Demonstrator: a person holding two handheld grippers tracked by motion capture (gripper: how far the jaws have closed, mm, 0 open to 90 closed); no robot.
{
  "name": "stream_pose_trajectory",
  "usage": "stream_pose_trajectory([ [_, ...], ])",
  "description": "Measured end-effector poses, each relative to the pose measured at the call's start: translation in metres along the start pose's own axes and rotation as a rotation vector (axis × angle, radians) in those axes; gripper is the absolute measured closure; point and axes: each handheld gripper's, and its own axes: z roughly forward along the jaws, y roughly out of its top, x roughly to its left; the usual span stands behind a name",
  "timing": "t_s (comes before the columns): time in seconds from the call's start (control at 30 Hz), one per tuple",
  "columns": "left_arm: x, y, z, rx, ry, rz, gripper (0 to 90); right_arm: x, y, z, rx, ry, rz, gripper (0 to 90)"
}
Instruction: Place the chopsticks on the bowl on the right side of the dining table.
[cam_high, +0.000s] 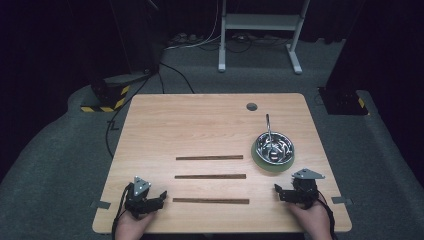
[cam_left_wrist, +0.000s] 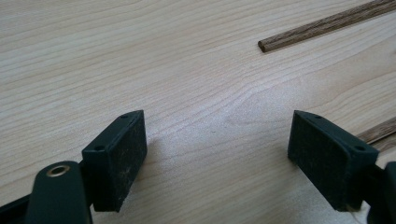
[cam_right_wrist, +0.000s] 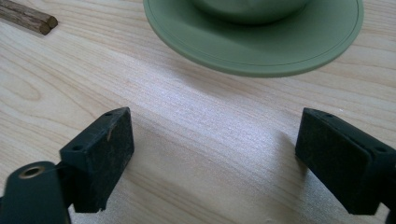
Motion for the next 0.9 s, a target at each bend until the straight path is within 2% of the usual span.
stream_pose_trajectory([
  [0.17, 0.000, 0.000, 0.000, 0.000, -0.001, 0.003, 19.5, -0.001, -0.002, -0.003, -0.013, 0.008, -0.007, 20.7],
  [0.23, 0.000, 0.000, 0.000, -0.001, -0.001, 0.002, 19.5, 0.000, -0.003, -0.004, -0.026, 0.021, -0.029, 25.5],
  [0.37, 0.000, 0.000, 0.000, -0.001, -0.002, -0.001, 19.7, 0.005, -0.004, -0.006, -0.023, 0.038, -0.048, 25.9],
  [0.47, 0.000, 0.000, 0.000, -0.001, -0.006, 0.001, 19.7, 0.015, -0.005, -0.006, -0.040, 0.050, -0.104, 26.1],
  [0.77, 0.000, 0.000, 0.000, -0.002, -0.010, 0.004, 19.8, 0.038, 0.003, -0.006, -0.028, 0.108, -0.127, 27.8],
  [0.9, -0.001, 0.000, 0.000, -0.002, -0.011, 0.004, 19.8, 0.049, 0.009, -0.006, -0.032, 0.126, -0.155, 28.6],
])
